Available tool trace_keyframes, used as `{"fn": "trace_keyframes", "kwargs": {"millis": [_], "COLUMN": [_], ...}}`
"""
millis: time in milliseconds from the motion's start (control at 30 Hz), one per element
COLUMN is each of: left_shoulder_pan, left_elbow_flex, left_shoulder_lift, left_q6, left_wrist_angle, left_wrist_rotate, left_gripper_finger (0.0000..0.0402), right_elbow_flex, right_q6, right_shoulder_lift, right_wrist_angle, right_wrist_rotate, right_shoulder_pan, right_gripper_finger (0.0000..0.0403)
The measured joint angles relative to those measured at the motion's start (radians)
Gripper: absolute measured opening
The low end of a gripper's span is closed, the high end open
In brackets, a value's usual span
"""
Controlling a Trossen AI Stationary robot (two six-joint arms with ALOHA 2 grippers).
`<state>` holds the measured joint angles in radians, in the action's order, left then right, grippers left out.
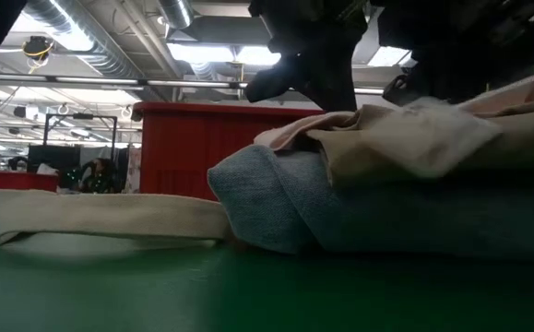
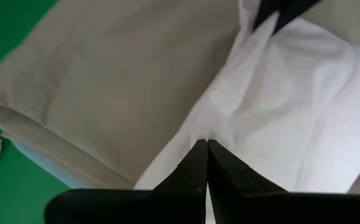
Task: Fold laundry
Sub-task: Fold the white underwear
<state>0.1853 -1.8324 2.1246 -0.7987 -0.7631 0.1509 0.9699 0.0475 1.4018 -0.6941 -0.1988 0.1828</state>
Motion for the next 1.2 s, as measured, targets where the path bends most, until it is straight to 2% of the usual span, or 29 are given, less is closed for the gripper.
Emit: {"fn": "trace_keyframes", "kwargs": {"millis": [300, 567, 700, 867, 967, 1200], "left_shoulder_pan": [-0.027, -0.029, -0.027, -0.028, -0.028, -0.051], "left_elbow_flex": [0.000, 0.000, 0.000, 0.000, 0.000, 0.000], "left_shoulder_lift": [0.000, 0.004, 0.005, 0.005, 0.005, 0.003], "left_q6": [0.025, 0.070, 0.136, 0.179, 0.182, 0.182], "left_wrist_angle": [-0.003, -0.005, -0.004, -0.005, -0.015, -0.020], "left_wrist_rotate": [-0.002, 0.026, 0.068, 0.085, 0.089, 0.092], "left_gripper_finger": [0.0000, 0.0001, 0.0023, 0.0066, 0.0089, 0.0105], "right_elbow_flex": [0.000, 0.000, 0.000, 0.000, 0.000, 0.000], "right_q6": [0.029, 0.030, 0.034, 0.052, 0.053, 0.053], "right_shoulder_lift": [-0.010, -0.010, -0.010, -0.010, -0.009, -0.009], "right_wrist_angle": [-0.021, -0.021, -0.021, -0.025, -0.050, -0.124], "right_wrist_rotate": [0.085, 0.092, 0.138, 0.233, 0.252, 0.252], "right_shoulder_pan": [0.000, 0.000, 0.000, 0.000, 0.000, 0.000], "right_gripper_finger": [0.0014, 0.0022, 0.0052, 0.0116, 0.0147, 0.0181]}}
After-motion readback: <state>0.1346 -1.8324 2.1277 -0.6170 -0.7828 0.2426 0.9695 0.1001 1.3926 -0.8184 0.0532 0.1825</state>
